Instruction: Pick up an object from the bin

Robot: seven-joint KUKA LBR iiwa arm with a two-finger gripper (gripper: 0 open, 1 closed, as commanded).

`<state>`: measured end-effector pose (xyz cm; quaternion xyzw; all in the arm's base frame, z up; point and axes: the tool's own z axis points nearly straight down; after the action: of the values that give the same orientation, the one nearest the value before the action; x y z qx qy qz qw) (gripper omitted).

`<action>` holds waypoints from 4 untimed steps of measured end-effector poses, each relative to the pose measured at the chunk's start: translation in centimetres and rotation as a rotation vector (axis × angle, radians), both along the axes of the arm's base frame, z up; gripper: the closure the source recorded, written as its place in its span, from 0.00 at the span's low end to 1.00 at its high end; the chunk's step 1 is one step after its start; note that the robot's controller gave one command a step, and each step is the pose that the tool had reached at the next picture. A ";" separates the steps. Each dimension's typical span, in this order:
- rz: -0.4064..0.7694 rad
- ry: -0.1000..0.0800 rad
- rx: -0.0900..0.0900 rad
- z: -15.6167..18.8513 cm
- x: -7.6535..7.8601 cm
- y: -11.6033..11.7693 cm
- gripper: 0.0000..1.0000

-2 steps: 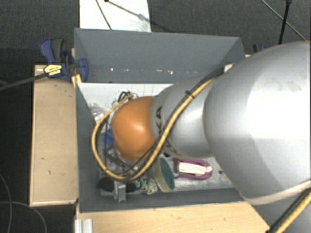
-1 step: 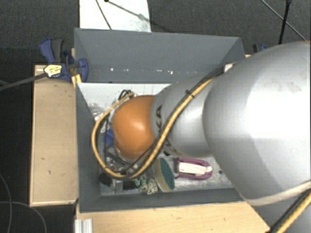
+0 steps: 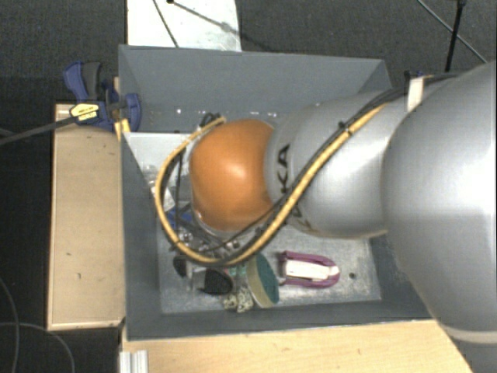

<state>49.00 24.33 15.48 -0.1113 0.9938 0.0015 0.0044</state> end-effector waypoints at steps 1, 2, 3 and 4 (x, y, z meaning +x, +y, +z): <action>0.005 -0.002 0.001 7.9 0.0 0.9 1.00; 0.002 0.006 -0.002 7.5 -0.2 0.8 0.00; -0.188 0.011 -0.005 -5.4 1.1 -1.6 0.00; -0.586 0.004 0.007 -8.1 4.3 -0.2 0.00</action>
Offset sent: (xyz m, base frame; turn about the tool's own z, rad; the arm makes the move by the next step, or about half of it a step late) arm -0.0025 0.0077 0.0742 -0.0134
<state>53.31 24.11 7.39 0.1807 0.9835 0.0039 0.0030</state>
